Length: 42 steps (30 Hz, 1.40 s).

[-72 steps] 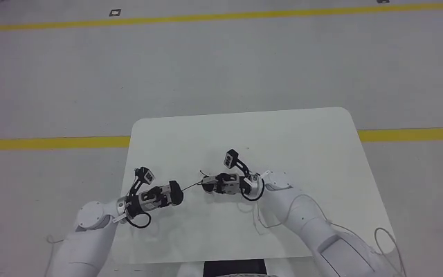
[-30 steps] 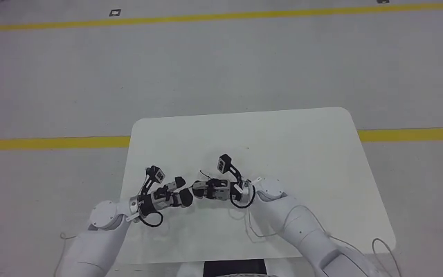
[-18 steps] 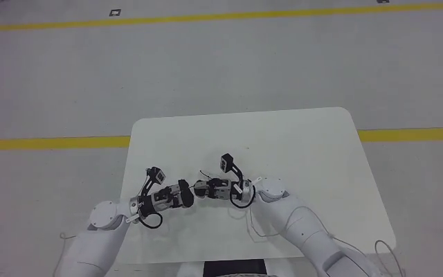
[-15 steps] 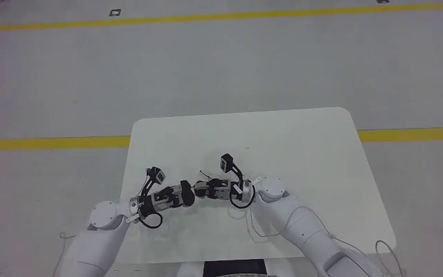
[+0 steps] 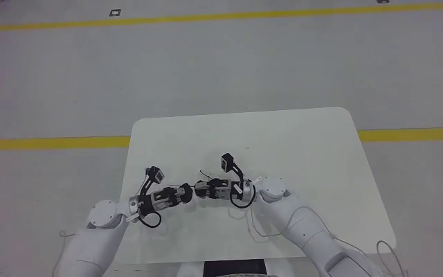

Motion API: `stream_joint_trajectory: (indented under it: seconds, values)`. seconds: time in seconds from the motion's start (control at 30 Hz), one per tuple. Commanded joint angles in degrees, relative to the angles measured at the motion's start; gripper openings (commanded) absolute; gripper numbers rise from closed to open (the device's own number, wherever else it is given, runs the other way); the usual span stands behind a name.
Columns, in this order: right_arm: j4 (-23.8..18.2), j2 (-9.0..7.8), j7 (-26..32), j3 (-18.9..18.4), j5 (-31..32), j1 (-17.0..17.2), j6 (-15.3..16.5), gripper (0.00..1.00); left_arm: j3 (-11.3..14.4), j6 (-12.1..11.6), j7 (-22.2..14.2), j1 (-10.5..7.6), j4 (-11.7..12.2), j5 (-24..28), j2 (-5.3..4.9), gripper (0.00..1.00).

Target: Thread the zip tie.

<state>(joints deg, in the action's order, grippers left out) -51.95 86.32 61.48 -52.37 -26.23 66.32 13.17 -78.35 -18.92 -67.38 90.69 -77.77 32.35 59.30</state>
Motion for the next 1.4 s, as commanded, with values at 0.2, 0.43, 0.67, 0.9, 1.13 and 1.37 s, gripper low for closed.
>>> stream_joint_trajectory:
  seconds: [0.2, 0.43, 0.67, 0.9, 1.13, 1.37]
  values:
    - [0.34, -0.26, 1.30, 0.39, 0.08, -0.45, 0.65, 0.00, 0.41, -0.09, 1.14, -0.41, 0.57, 0.17, -0.25, 0.22]
    - [0.87, -0.46, 3.31, 0.96, 0.03, -1.01, 0.55, 0.00, 0.93, 0.45, 0.05, -0.91, 0.84, 0.22, -0.55, 0.14]
    - [1.39, -0.45, 3.34, 1.39, -0.78, -1.50, 0.67, 0.00, 1.58, 0.84, -1.45, -1.41, 1.34, 0.52, -0.85, 0.13]
    - [2.02, -0.33, 3.43, 2.21, -1.09, -2.11, 0.70, 0.00, 2.27, 0.85, -1.61, -1.83, 1.79, 0.85, -1.06, 0.09]
    - [2.74, -0.26, 3.66, 2.77, -1.54, -2.57, 0.90, 0.00, 2.82, 0.80, -1.41, -2.37, 2.36, 1.16, -1.25, 0.05]
    - [3.28, -0.22, 4.06, 3.20, -1.97, -2.99, 1.13, 0.00, 3.41, 0.69, -1.29, -2.84, 2.63, 1.56, -1.42, 0.10]
